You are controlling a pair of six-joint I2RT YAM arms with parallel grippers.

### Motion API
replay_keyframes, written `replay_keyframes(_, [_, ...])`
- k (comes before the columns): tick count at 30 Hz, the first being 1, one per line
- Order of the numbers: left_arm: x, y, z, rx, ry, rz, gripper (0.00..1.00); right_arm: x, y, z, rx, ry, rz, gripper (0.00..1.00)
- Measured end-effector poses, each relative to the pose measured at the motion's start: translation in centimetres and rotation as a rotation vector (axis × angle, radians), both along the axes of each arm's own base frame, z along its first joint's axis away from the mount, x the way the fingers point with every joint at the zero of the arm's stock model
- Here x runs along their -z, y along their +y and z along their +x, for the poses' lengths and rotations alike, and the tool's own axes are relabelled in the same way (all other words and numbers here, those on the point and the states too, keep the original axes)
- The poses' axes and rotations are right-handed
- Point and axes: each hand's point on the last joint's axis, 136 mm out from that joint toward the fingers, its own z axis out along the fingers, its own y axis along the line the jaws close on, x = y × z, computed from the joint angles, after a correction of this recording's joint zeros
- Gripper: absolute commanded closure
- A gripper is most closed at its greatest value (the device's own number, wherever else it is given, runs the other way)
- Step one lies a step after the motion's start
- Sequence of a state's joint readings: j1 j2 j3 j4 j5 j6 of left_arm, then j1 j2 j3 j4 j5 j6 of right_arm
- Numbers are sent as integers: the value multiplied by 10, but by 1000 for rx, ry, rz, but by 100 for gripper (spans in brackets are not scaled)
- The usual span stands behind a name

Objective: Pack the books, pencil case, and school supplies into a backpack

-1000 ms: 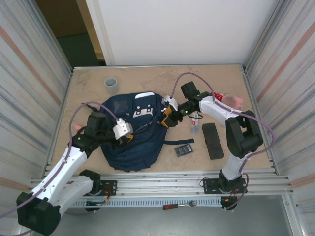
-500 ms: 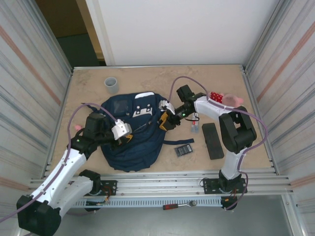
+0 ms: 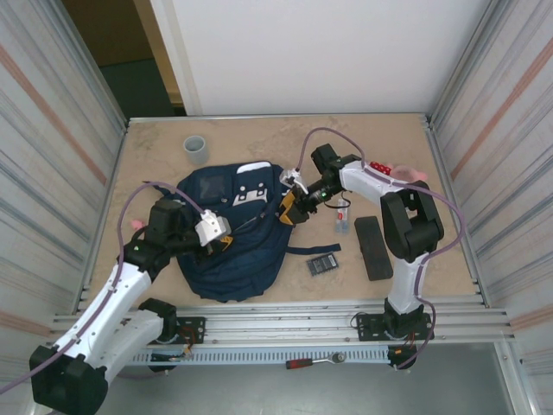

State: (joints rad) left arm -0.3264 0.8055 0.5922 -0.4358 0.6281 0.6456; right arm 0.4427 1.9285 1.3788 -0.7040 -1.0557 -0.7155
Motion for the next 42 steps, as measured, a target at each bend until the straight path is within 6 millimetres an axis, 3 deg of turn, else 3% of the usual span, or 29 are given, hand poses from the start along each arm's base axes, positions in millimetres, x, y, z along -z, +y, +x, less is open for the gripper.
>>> replay_keyframes(12, [0, -1, 1, -9, 1, -17, 100, -3, 10, -7, -30, -4, 23, 44])
replay_keyframes(16, [0, -1, 1, -8, -1, -21, 100, -3, 14, -10, -33, 8, 23, 57])
replay_keyframes(21, [-1, -2, 1, -15, 1, -29, 100, 7, 15, -12, -6, 29, 19, 84])
replay_keyframes(27, [1, -1, 1, -18, 6, -32, 100, 5, 12, -19, 38, 17, 6, 100])
replay_keyframes(36, [0, 3, 10, -70, -8, -21, 100, -16, 12, -21, 99, -41, -16, 100])
replay_keyframes(42, [-2, 7, 17, -149, -14, -10, 100, -28, 17, -42, 100, -28, -50, 100])
